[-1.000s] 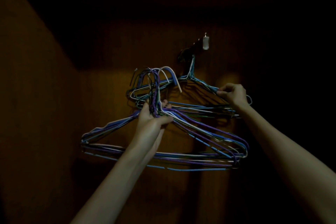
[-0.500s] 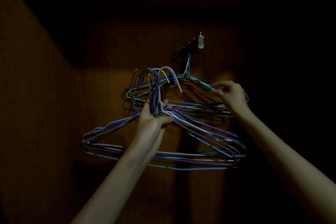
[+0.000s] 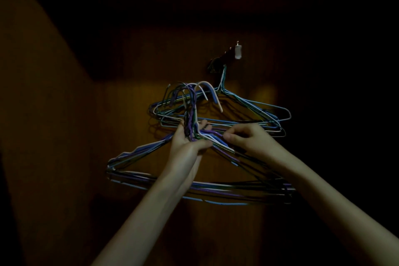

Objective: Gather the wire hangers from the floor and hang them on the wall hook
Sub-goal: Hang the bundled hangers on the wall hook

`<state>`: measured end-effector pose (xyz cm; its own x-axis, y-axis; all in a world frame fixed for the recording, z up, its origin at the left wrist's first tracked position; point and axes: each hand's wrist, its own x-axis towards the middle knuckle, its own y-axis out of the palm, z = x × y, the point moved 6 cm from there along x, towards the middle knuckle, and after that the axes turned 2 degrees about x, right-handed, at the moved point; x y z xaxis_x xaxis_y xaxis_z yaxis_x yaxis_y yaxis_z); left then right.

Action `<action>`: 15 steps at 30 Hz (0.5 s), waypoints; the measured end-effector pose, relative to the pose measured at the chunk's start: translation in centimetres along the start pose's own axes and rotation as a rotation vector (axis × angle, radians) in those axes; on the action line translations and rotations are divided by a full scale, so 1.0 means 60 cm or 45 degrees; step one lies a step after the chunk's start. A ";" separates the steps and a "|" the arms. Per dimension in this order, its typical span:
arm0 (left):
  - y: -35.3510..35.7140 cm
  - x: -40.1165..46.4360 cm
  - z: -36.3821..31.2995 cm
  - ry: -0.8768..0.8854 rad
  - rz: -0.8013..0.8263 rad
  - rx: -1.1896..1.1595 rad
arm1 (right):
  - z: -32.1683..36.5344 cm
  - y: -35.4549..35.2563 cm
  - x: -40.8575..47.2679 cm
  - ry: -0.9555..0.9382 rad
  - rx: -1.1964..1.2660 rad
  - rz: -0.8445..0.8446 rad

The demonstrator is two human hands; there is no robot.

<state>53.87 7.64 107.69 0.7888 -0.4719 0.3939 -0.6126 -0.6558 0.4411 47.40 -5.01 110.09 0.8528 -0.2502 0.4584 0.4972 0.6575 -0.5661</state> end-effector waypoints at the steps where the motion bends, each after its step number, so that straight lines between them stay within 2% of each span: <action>1: 0.000 -0.005 -0.002 -0.002 0.014 0.017 | 0.000 0.001 -0.004 0.025 0.066 0.003; 7: 0.003 -0.032 -0.012 0.000 0.053 0.047 | 0.003 -0.002 -0.023 0.075 0.301 -0.076; 12: -0.007 -0.048 -0.007 -0.042 0.081 0.047 | 0.007 -0.026 -0.031 0.071 0.315 -0.299; 15: -0.018 -0.050 -0.008 -0.035 0.035 0.006 | 0.010 -0.043 -0.041 0.064 0.257 -0.342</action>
<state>52.14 10.04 106.43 0.7729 -0.5057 0.3833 -0.6338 -0.6454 0.4264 43.93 -5.67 110.82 0.7050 -0.4648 0.5357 0.6677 0.6895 -0.2806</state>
